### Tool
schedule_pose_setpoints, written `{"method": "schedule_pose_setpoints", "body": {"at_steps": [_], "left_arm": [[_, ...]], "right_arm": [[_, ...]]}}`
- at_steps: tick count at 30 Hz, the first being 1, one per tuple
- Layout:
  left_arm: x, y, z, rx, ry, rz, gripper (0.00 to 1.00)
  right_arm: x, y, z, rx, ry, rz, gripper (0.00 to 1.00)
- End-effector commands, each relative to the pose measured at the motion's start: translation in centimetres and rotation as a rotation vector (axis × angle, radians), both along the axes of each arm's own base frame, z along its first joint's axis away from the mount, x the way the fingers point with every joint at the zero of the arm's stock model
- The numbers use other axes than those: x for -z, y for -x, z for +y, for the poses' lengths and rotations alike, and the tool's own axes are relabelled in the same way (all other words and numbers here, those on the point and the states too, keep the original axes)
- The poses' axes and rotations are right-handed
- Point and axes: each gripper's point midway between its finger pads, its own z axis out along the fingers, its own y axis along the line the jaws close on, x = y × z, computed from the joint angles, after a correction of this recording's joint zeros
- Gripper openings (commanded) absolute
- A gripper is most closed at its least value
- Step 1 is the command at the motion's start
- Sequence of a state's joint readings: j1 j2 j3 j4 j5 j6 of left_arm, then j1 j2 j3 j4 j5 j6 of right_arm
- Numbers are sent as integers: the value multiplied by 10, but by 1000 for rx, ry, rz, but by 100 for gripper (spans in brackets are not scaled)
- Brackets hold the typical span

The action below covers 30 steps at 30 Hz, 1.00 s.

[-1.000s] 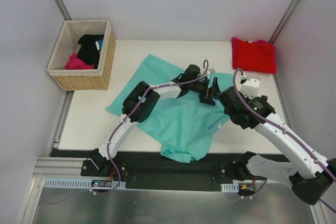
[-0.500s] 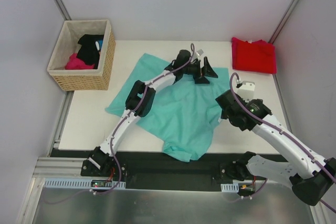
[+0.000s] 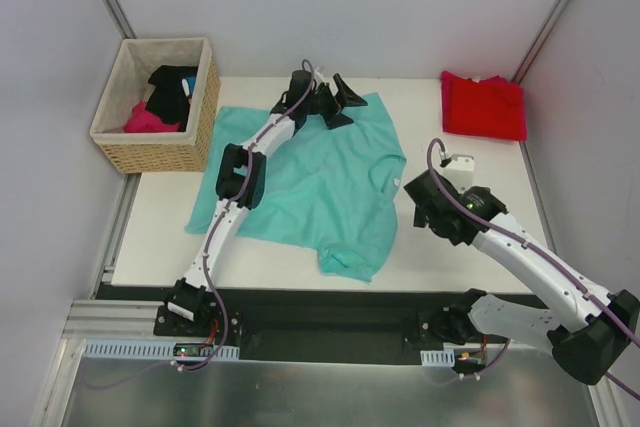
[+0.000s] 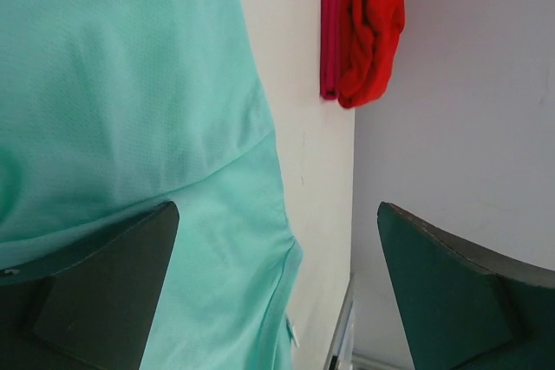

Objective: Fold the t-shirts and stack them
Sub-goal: Flatten out the tshirt

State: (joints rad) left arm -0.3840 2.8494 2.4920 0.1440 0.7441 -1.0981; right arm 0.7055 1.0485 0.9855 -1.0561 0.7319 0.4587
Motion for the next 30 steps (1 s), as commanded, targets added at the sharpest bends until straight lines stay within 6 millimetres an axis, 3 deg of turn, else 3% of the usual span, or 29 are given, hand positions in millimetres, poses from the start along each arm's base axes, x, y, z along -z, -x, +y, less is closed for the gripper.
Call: {"method": "schedule_pose_setpoints", "body": {"at_steps": [1, 4, 6, 9, 10, 11, 14, 19, 23, 27, 30], "left_arm": [[-7, -43, 44, -144, 17, 5, 99], [-33, -38, 45, -84, 66, -56, 99], [-71, -21, 36, -13, 118, -129, 99], [-117, 35, 15, 129, 124, -174, 99], [-122, 51, 10, 157, 102, -207, 99], [-135, 81, 6, 184, 89, -200, 99], [-147, 129, 12, 210, 58, -199, 99], [-140, 178, 34, 203, -5, -191, 99], [-118, 210, 51, 200, -54, -149, 99], [-95, 224, 51, 223, -73, -109, 99], [-75, 235, 35, 271, -85, -90, 99]], "right_arm": [[3, 1, 3, -13, -20, 10, 96], [4, 1, 6, -20, -33, 12, 97], [4, 0, 10, -38, -45, 10, 97], [11, -4, 23, -96, -51, 23, 96], [16, -4, 30, -124, -52, 41, 96], [21, -6, 34, -139, -50, 55, 97], [43, -2, 59, -235, -12, 138, 97], [75, 12, 98, -364, 76, 236, 97], [88, 23, 115, -385, 72, 255, 96], [91, 30, 121, -399, 86, 259, 97], [86, 32, 123, -398, 89, 245, 97]]}}
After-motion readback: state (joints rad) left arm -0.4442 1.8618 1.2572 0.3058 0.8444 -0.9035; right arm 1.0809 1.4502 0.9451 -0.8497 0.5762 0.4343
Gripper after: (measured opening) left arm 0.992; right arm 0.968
